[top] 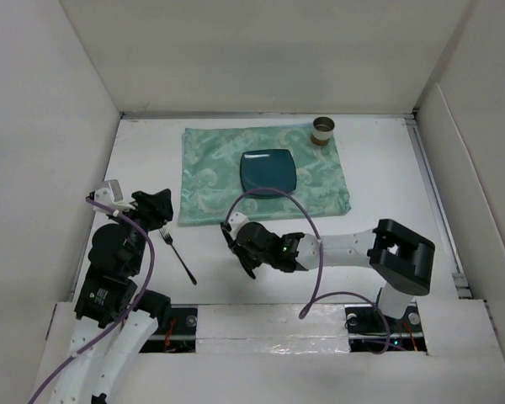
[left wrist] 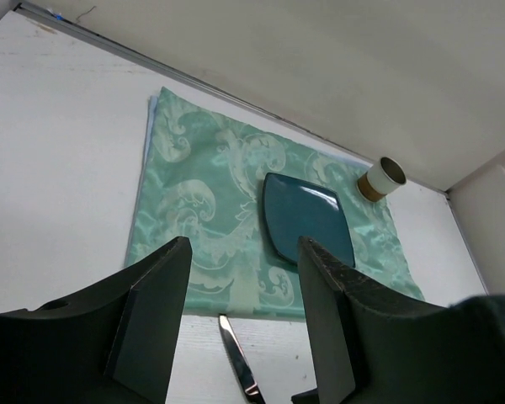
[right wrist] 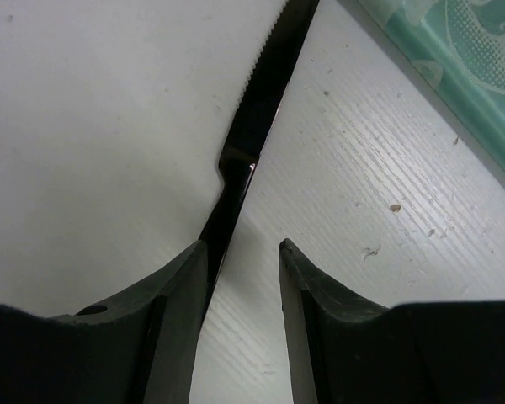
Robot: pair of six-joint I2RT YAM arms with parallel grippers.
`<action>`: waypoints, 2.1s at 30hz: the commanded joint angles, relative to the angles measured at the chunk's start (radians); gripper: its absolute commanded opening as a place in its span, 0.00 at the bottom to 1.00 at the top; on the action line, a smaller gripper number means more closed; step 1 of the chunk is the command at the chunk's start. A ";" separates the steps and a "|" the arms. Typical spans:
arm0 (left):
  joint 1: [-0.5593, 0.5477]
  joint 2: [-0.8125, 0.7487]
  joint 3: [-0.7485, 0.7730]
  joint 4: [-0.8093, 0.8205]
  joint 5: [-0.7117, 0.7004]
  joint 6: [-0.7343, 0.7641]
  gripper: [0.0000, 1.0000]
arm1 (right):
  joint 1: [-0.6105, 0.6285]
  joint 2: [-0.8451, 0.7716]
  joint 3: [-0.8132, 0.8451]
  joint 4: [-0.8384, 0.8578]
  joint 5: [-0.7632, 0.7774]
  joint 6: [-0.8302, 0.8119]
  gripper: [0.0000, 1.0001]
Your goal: Set the dinner table for one person
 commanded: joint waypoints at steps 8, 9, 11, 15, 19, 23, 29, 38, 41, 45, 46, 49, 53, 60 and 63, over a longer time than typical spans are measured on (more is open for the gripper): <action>0.005 -0.002 -0.006 0.037 0.021 0.010 0.51 | 0.041 0.096 0.076 0.039 0.043 0.042 0.46; 0.005 -0.002 -0.006 0.041 0.021 0.010 0.51 | 0.041 0.102 0.082 0.034 0.048 0.048 0.46; 0.005 0.003 -0.006 0.038 0.018 0.012 0.51 | 0.041 0.114 0.090 0.034 0.056 0.054 0.46; 0.005 -0.003 -0.007 0.038 0.021 0.010 0.51 | 0.041 0.134 0.107 0.034 0.077 0.073 0.46; 0.005 -0.003 -0.006 0.037 0.021 0.012 0.51 | 0.041 0.160 0.115 0.023 0.137 0.077 0.45; 0.005 -0.003 -0.004 0.037 0.022 0.012 0.51 | 0.041 0.163 0.101 0.013 0.180 0.097 0.46; 0.005 -0.006 -0.006 0.038 0.021 0.013 0.51 | 0.041 0.170 0.087 -0.001 0.200 0.113 0.44; 0.005 -0.014 -0.004 0.038 0.018 0.013 0.51 | 0.068 0.223 0.136 -0.075 0.241 0.110 0.44; 0.005 -0.019 -0.006 0.040 0.019 0.013 0.51 | 0.069 0.240 0.138 -0.061 0.217 0.117 0.42; 0.005 -0.022 -0.006 0.040 0.018 0.012 0.51 | 0.069 0.234 0.116 -0.041 0.194 0.133 0.40; 0.005 -0.022 -0.007 0.038 0.015 0.013 0.51 | 0.069 0.231 0.113 -0.040 0.191 0.134 0.39; 0.005 -0.022 -0.006 0.037 0.016 0.013 0.50 | 0.069 0.223 0.093 -0.027 0.181 0.145 0.39; 0.005 -0.026 -0.007 0.037 0.013 0.012 0.50 | 0.069 0.208 0.066 -0.027 0.183 0.162 0.40; 0.005 -0.023 -0.007 0.038 0.012 0.012 0.50 | 0.069 0.174 0.004 -0.020 0.164 0.183 0.39; 0.005 -0.023 -0.009 0.041 0.013 0.012 0.50 | 0.069 0.177 -0.002 -0.018 0.161 0.177 0.40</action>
